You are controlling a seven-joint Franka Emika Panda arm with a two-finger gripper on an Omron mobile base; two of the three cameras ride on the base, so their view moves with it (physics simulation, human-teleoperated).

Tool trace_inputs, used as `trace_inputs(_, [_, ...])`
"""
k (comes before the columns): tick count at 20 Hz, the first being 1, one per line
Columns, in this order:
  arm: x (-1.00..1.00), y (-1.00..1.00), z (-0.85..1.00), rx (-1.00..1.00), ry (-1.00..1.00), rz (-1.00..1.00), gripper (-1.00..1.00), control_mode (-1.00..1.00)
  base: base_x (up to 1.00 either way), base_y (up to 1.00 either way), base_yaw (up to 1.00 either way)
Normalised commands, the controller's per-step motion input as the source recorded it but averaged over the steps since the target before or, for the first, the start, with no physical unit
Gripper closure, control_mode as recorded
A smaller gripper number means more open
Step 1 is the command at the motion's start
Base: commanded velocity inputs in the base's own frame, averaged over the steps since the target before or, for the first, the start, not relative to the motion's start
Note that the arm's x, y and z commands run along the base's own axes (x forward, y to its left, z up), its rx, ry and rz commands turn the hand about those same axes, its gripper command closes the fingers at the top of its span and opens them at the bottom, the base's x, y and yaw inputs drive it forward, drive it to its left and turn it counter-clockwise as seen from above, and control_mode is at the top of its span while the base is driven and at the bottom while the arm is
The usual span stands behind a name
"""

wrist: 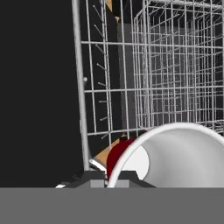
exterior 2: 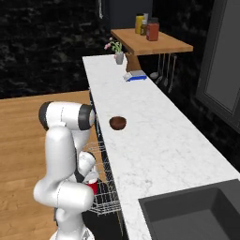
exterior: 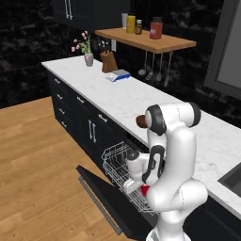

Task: Pick up the cup and bowl from the counter, place them in the dishwasher, and close the dishwasher door.

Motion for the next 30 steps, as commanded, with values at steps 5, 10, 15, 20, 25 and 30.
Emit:
trace_inputs(5, [0.00,0.00,-0.33,0.00,0.05,0.00,1.00,-1.00,0.00,0.00,0.00])
trace_inputs(10, [-0.02,0.00,-0.07,0.00,0.00,0.00,-1.00,-1.00,0.00,0.00,0.00])
trace_inputs(15, [-0.26,0.00,0.04,0.00,-0.01,0.00,-1.00,-1.00,0.00,0.00,0.00])
trace_inputs(20, [-0.37,0.01,0.76,0.00,-0.14,0.00,-1.00,-1.00,0.00,0.00,0.00])
trace_inputs(25, [-0.33,0.07,1.00,0.07,-0.22,0.02,-1.00,-1.00,0.00,0.00,0.00])
trace_inputs(30, [-0.03,0.28,1.00,0.14,-0.18,0.11,-1.00,-1.00,0.00,0.00,0.00])
